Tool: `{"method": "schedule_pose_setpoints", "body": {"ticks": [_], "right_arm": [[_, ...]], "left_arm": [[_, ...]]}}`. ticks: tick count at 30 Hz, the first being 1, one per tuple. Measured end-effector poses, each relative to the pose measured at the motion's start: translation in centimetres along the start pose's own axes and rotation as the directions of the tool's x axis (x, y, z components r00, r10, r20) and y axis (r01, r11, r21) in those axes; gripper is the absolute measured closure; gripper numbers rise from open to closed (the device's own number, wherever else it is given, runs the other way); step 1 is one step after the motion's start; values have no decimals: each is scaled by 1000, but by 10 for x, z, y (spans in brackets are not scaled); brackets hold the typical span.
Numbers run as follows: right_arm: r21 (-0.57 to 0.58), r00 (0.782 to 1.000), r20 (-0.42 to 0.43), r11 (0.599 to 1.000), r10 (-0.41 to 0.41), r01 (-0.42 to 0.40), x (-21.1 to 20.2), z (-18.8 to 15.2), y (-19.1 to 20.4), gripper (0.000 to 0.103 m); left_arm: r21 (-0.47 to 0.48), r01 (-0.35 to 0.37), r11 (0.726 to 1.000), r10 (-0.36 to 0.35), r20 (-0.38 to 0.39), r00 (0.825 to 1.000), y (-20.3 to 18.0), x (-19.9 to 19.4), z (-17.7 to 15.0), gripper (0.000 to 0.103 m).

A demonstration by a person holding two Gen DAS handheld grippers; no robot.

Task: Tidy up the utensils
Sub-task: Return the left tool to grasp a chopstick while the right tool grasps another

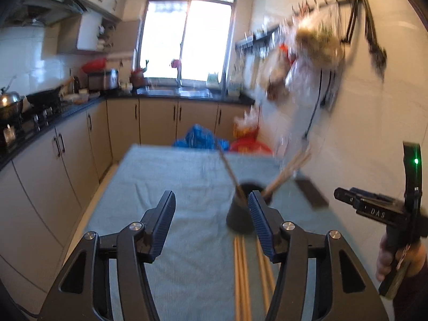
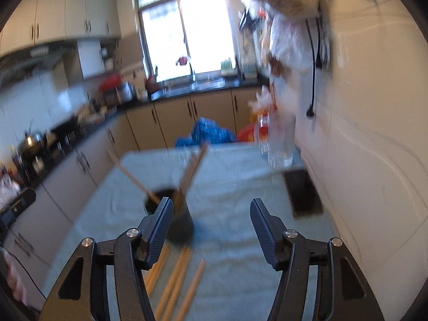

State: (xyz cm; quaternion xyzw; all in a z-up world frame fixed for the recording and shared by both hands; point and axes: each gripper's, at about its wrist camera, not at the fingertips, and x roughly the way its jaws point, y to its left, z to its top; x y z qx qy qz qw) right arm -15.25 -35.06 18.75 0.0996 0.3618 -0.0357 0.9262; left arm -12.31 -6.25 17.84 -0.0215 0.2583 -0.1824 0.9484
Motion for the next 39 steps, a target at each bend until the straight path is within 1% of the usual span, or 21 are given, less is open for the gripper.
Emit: {"method": "schedule_pose_setpoints", "body": {"ticks": [1, 4, 8, 12, 15, 16, 17, 18, 19, 20, 22, 23, 27, 28, 29, 31, 34, 37, 38, 39], "right_arm": [[8, 999, -42, 1000, 10, -10, 9, -10, -3, 39], [70, 991, -125, 997, 45, -36, 30, -32, -15, 39], [128, 984, -164, 990, 73, -52, 49, -44, -25, 39], [117, 978, -189, 991, 88, -66, 63, -51, -25, 39], [87, 967, -235, 993, 97, -78, 76, -57, -13, 39], [76, 964, -249, 994, 96, -80, 81, -61, -10, 40], [63, 960, -264, 995, 93, -79, 85, -65, -6, 47], [50, 955, -283, 995, 91, -80, 91, -71, -2, 50], [42, 947, -307, 996, 92, -83, 98, -77, 1, 53], [37, 940, -328, 996, 91, -83, 105, -83, 5, 56], [23, 933, -351, 997, 79, -76, 113, -90, 9, 63], [15, 931, -357, 998, 70, -69, 117, -93, 11, 63], [-30, 933, -360, 999, 24, -37, 126, -99, 16, 63], [-36, 933, -359, 999, 16, -31, 128, -100, 16, 63], [-43, 933, -358, 999, 8, -25, 130, -100, 16, 64], [-46, 934, -356, 999, 8, -26, 130, -100, 17, 64], [-63, 934, -357, 998, -7, -17, 134, -99, 19, 64], [-84, 937, -349, 996, -21, -8, 135, -100, 22, 64], [-89, 938, -347, 996, -27, -4, 135, -100, 23, 65], [-94, 939, -343, 996, -34, 1, 135, -101, 23, 66]], "left_arm": [[-2, 1, 1000, -1, -38, 999, 2, 8, -10, 47], [-7, 7, 1000, -7, -103, 995, 4, 24, -24, 47], [18, -1, 1000, 4, -136, 991, -1, 44, -30, 47], [22, 9, 1000, -5, -166, 986, -4, 64, -36, 47], [48, 19, 999, -8, -213, 977, -7, 85, -46, 47], [56, 28, 998, -14, -239, 971, -8, 96, -53, 47], [58, 34, 998, -18, -264, 964, -8, 104, -57, 47], [55, 44, 997, -26, -297, 954, -7, 113, -63, 48], [46, 59, 997, -40, -329, 944, -7, 124, -68, 54], [34, 76, 996, -58, -369, 928, -7, 136, -74, 63], [23, 102, 994, -84, -414, 907, -9, 149, -81, 69], [18, 121, 992, -101, -432, 896, -11, 156, -84, 69], [23, 153, 988, -126, -461, 878, -21, 171, -93, 70], [25, 161, 987, -130, -472, 872, -23, 175, -95, 73], [34, 158, 987, -123, -480, 869, -26, 179, -97, 79], [47, 155, 987, -113, -489, 865, -28, 184, -100, 84], [52, 155, 987, -111, -482, 869, -31, 184, -100, 84], [69, 143, 987, -92, -483, 871, -35, 186, -100, 84], [71, 145, 987, -93, -490, 867, -37, 188, -100, 84], [79, 142, 987, -86, -489, 868, -38, 189, -100, 84]]}}
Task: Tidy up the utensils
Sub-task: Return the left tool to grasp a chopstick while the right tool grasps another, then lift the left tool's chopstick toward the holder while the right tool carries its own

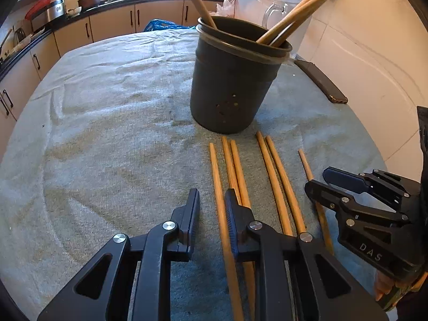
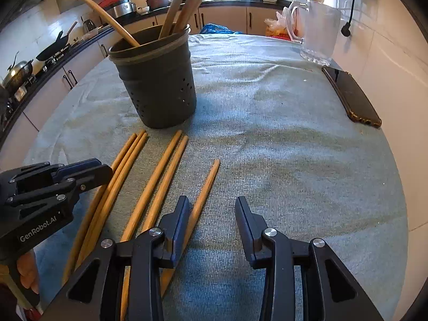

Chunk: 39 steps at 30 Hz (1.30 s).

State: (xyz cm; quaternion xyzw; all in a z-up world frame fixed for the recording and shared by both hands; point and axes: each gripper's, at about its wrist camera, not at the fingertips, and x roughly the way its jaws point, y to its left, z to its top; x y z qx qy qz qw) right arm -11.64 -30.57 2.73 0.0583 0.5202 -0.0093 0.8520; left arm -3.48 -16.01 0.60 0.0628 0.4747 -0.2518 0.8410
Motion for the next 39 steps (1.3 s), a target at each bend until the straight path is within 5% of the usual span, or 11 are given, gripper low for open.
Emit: {"method": "schedule_pose_setpoints", "body": {"ticks": [5, 11, 28, 34, 39], "right_arm": [[21, 1000, -2, 1000, -11, 11, -1, 0, -7, 91], [59, 999, -43, 998, 23, -20, -8, -5, -35, 92], [94, 991, -132, 996, 12, 1, 10, 27, -52, 92], [75, 993, -110, 996, -31, 40, 14, 34, -47, 96], [123, 999, -32, 992, 15, -11, -9, 35, -56, 97]], "left_arm": [[-40, -35, 999, 34, -20, 999, 4, 1, 4, 97], [-133, -24, 991, 14, -72, 997, 22, -12, -6, 97], [-142, 4, 990, -26, -147, 989, 28, 10, 28, 96], [-92, -12, 996, 1, -122, 993, 22, 11, 27, 98], [-112, -15, 994, 11, -32, 999, 21, -17, 30, 98]]}}
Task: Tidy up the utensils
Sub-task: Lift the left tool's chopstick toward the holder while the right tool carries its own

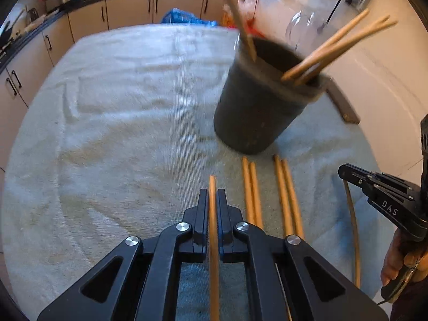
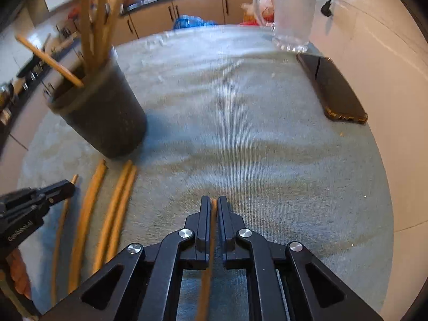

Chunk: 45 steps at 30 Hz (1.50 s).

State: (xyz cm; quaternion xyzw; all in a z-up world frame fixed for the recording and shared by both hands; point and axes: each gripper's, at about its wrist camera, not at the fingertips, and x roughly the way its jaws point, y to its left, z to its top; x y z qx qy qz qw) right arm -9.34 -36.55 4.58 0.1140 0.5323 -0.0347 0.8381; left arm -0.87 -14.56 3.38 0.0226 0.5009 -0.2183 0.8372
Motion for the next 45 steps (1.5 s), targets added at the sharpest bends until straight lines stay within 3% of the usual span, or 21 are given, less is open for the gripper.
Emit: {"method": "schedule_pose_setpoints", "body": {"ticks": [6, 17, 25, 31, 35, 45], "right_arm": [[4, 981, 182, 998, 61, -62, -64, 0, -2, 97], [-11, 927, 368, 997, 77, -78, -141, -35, 11, 97], [-23, 887, 450, 995, 100, -100, -187, -61, 15, 97], [-41, 861, 500, 996, 93, -84, -209, -71, 23, 97], [-55, 856, 507, 995, 98, -82, -215, -75, 27, 97], [-83, 846, 522, 994, 108, -76, -229, -86, 33, 97]], "left_arm": [[8, 17, 1000, -18, 176, 984, -9, -67, -2, 98], [82, -60, 995, 23, 387, 922, -40, -146, -44, 98], [92, -65, 994, 19, 436, 900, -38, -181, -68, 98], [57, -58, 997, 27, 447, 894, -32, -194, -77, 98], [42, -48, 998, 25, 439, 898, -31, -199, -83, 98], [53, -33, 998, 4, 472, 882, -38, -220, -92, 98]]}}
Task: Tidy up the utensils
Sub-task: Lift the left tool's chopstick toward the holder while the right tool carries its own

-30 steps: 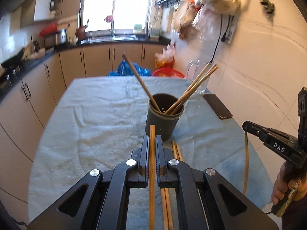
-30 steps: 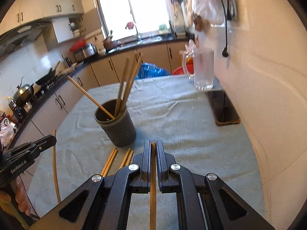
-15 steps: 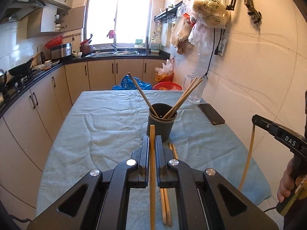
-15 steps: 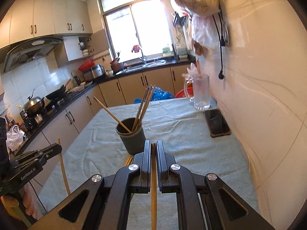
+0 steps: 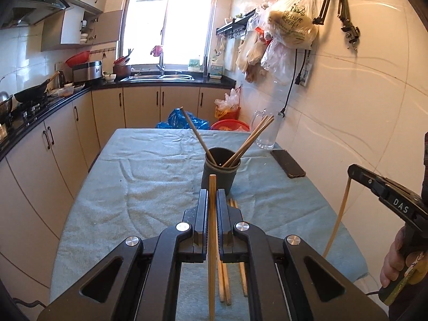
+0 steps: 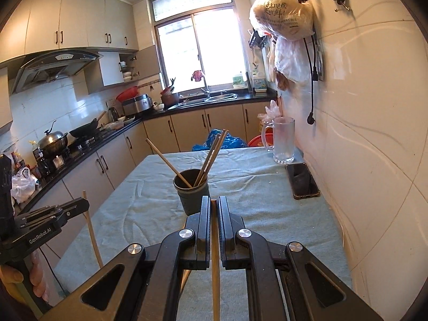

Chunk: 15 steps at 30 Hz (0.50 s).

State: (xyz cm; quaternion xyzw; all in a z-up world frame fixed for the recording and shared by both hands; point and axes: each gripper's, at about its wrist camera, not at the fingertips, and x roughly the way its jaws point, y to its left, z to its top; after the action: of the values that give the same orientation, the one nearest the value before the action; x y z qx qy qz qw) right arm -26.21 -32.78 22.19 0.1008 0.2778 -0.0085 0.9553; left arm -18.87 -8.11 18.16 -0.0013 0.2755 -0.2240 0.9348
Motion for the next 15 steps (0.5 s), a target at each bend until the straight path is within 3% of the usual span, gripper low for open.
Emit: {"method": "schedule_pose_setpoints", "body": {"ticks": [15], "right_arm": [[-12, 999, 44, 1000, 11, -10, -3, 17, 7, 97]], "left_arm": [[5, 12, 1000, -12, 5, 1000, -2, -4, 15, 98]]}}
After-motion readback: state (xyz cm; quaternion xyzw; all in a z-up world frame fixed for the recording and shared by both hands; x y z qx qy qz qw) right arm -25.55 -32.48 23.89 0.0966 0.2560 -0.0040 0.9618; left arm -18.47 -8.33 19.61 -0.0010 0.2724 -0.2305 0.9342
